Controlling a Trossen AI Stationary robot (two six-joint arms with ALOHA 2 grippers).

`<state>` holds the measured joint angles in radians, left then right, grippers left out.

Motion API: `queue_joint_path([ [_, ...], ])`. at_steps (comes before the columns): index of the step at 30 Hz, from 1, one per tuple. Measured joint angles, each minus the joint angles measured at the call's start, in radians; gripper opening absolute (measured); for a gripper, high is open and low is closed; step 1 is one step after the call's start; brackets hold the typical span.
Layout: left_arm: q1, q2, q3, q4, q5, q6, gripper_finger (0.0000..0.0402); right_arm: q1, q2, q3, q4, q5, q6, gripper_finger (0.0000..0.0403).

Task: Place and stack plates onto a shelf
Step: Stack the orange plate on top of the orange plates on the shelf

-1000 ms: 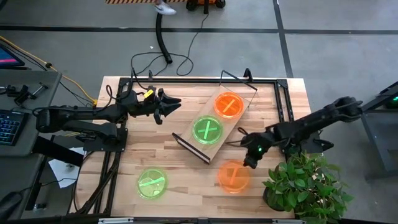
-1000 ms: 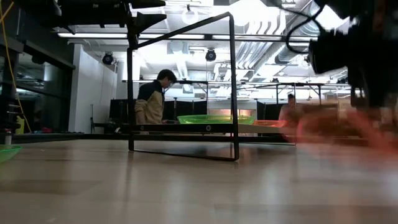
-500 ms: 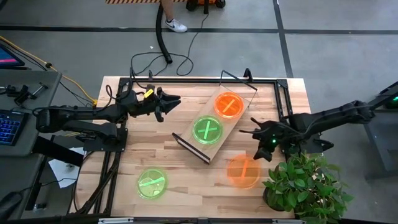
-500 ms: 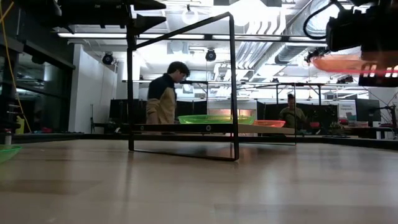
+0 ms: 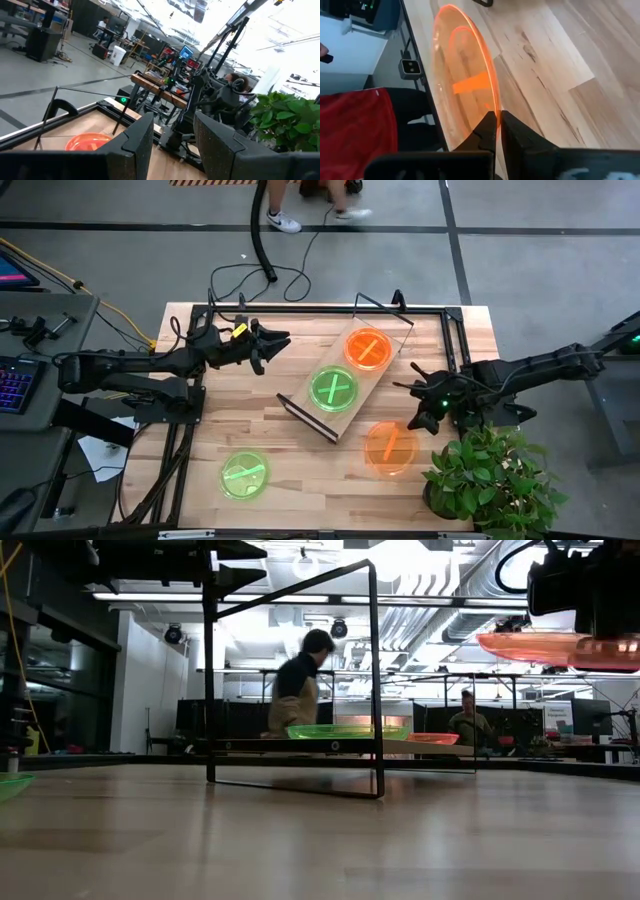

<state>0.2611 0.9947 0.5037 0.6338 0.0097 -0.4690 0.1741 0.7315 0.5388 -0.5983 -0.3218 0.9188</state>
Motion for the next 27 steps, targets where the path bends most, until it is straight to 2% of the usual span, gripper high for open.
queue_joint_path([
  [8,0.0,0.0,0.0,0.0,0.0,0.001,0.0131,0.0,0.0,0.0,0.003,0.053,0.024,0.0],
  [20,0.0,0.0,0.0,0.0,0.005,0.0,0.0131,0.0,0.0,0.0,0.004,0.053,0.042,0.0],
  [27,0.0,0.0,0.0,-0.003,0.037,-0.059,0.0131,0.0,0.0,0.0,0.004,0.035,0.076,0.0],
])
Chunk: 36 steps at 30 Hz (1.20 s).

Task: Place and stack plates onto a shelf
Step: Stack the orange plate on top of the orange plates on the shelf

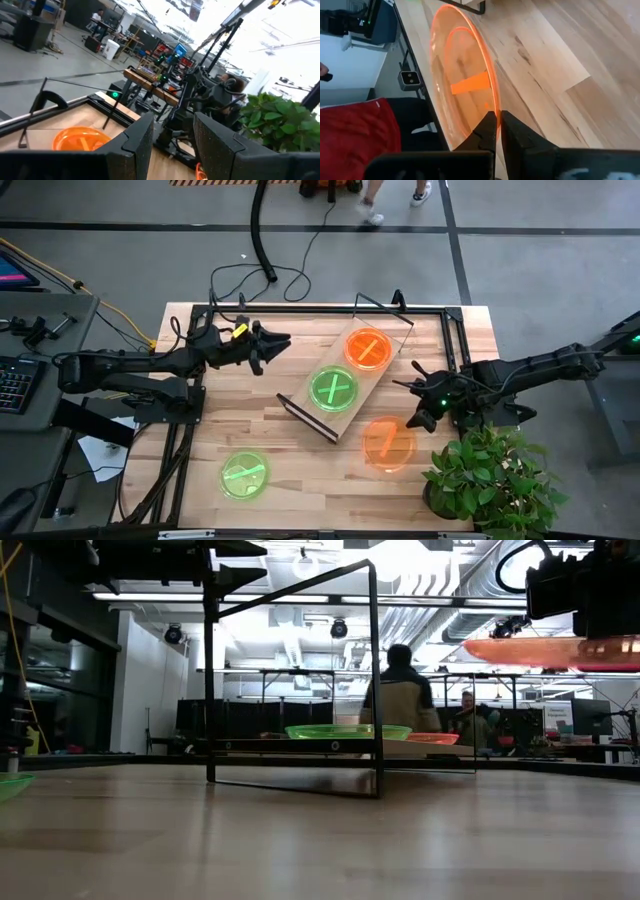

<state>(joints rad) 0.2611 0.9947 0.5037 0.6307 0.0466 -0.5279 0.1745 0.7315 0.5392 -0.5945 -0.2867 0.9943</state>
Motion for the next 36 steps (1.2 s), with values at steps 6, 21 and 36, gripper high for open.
queue_joint_path([
  [6,0.0,0.0,0.0,-0.003,0.009,0.005,0.0131,0.0,0.0,0.0,0.0,0.007,0.017,0.0],
  [21,0.0,0.0,0.0,-0.005,0.01,0.007,0.0131,0.0,0.0,0.0,0.0,0.007,0.019,0.0],
  [36,0.0,0.0,0.0,-0.005,0.01,0.008,0.0131,0.0,-0.001,0.0,0.0,-0.016,-0.026,0.0],
])
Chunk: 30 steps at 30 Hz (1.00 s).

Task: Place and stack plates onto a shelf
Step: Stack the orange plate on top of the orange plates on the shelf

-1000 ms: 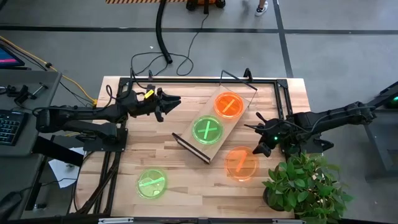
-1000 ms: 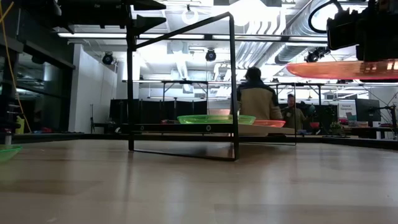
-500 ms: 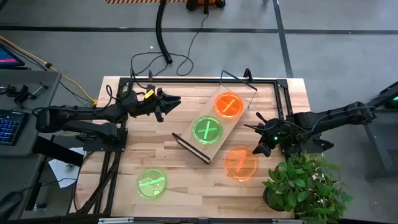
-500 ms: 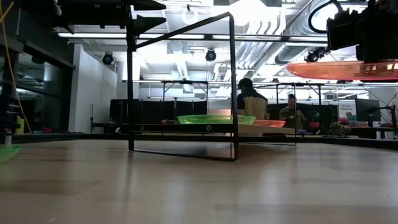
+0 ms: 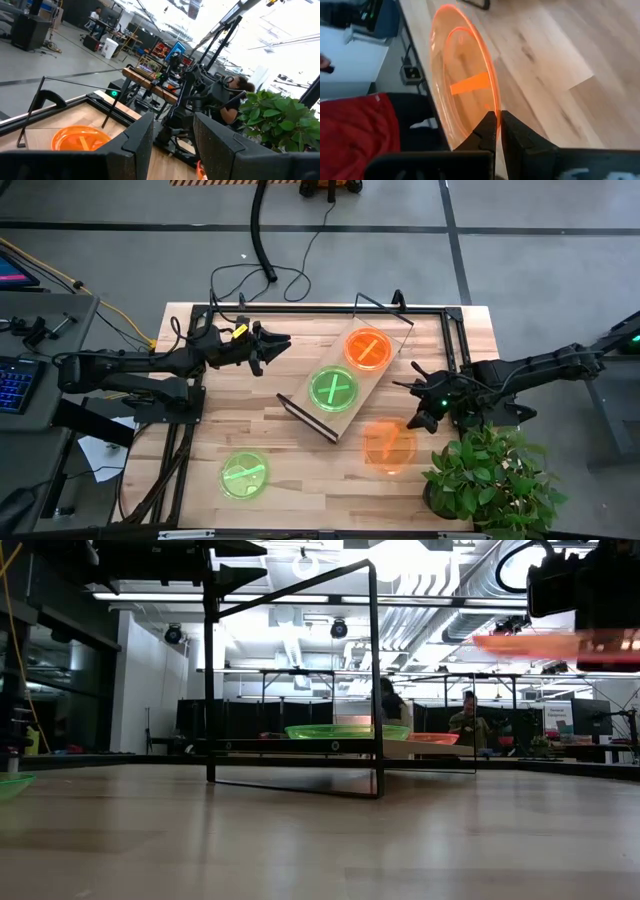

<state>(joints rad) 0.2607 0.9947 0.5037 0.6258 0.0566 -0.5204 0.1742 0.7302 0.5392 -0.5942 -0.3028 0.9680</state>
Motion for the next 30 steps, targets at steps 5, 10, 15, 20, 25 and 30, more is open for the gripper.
queue_joint_path([
  [5,0.001,0.0,0.0,0.0,-0.008,0.0,0.0131,-0.005,-0.059,0.0,0.001,-0.018,0.005,0.0],
  [10,0.001,0.0,0.0,0.0,-0.039,0.0,0.0131,-0.075,-0.177,0.002,0.023,0.084,0.048,0.0],
  [15,0.001,0.0,0.0,0.007,-0.043,0.042,0.0131,-0.193,-0.227,0.002,0.008,0.236,0.089,0.0],
  [20,0.001,0.0,0.0,0.008,-0.058,0.049,0.0131,-0.289,-0.18,0.002,0.008,0.39,0.179,0.0],
  [25,0.001,0.0,0.0,0.008,-0.072,0.062,0.0131,-0.363,-0.081,0.002,0.052,0.567,0.296,0.0],
  [30,0.001,0.0,0.0,0.022,-0.073,0.062,0.0131,-0.411,0.033,0.002,0.142,0.71,0.396,0.0],
])
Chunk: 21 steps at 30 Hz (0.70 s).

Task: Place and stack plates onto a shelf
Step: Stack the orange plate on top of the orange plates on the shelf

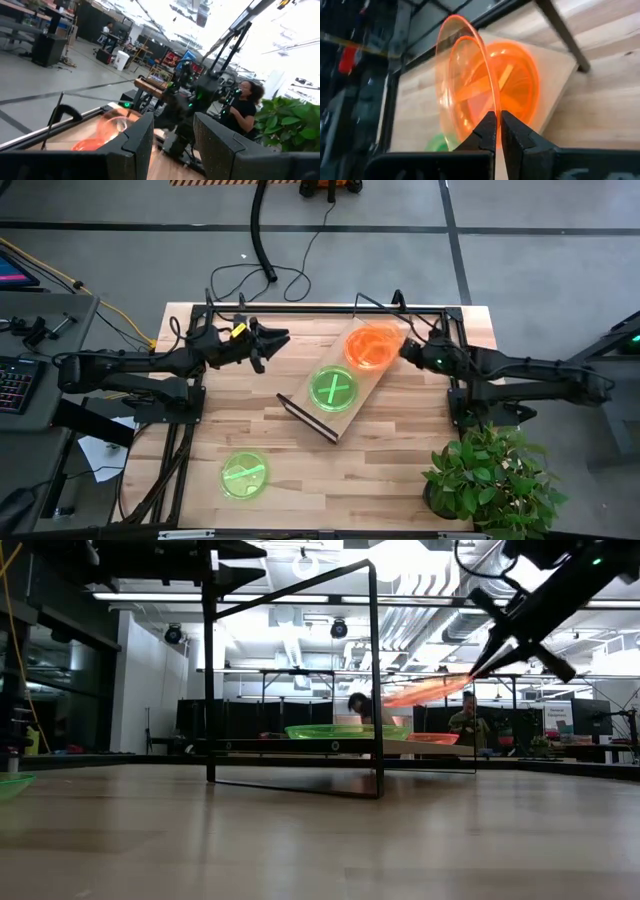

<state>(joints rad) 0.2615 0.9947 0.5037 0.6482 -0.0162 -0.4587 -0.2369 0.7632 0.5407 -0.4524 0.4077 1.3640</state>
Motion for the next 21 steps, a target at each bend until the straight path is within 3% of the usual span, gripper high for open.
queue_joint_path([
  [10,0.007,0.0,0.001,0.035,0.003,0.009,0.0131,-0.025,0.205,-0.001,0.091,0.022,0.053,0.0],
  [21,0.007,0.0,0.001,0.039,0.003,0.049,0.0131,-0.029,0.245,-0.001,0.125,0.059,0.011,0.0],
])
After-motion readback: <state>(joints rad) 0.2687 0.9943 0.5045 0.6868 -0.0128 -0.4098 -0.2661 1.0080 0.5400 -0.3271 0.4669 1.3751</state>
